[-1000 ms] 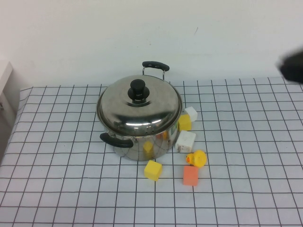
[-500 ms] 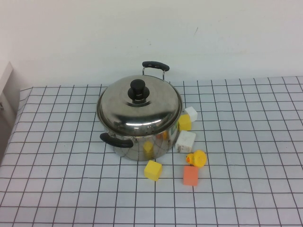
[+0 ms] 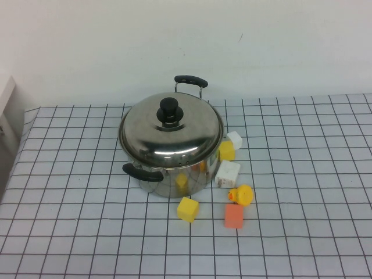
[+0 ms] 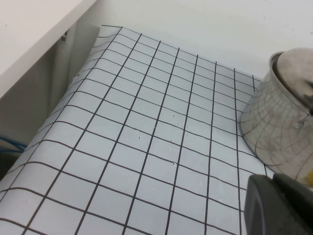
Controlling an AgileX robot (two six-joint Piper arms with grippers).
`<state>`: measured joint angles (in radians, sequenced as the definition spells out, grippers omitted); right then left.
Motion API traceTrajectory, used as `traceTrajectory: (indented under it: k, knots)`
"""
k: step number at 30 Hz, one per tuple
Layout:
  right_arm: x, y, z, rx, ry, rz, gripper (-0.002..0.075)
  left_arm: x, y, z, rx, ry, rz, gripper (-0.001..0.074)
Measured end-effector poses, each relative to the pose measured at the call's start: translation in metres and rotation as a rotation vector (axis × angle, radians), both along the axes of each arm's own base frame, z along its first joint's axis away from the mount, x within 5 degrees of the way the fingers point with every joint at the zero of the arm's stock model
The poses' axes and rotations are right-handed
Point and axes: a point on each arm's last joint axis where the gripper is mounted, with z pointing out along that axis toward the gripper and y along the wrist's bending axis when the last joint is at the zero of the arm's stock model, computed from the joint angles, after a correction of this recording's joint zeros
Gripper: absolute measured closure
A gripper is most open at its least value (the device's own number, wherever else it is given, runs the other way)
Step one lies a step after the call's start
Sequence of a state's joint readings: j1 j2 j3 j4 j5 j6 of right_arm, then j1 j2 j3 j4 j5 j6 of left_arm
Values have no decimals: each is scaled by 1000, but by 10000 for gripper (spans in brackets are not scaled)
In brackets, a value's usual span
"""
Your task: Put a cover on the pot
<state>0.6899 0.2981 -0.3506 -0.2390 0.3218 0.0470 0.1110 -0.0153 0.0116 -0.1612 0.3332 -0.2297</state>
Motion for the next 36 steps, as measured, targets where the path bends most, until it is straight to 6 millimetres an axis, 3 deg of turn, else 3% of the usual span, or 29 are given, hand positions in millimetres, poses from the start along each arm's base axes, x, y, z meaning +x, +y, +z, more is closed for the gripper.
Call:
traceTrajectory:
  k: [6,16,25,36]
  knots:
    - [-2,-24,-52,37,-33,-298,728,0,0,0,0,0,0,738]
    - [-8,-44,-100,170,41,-689,728,0,0,0,0,0,0,738]
    - [-11,-43,-108,247,161,-712,728,0,0,0,0,0,0,738]
    - [-11,-43,-107,245,171,-713,728,0,0,0,0,0,0,738]
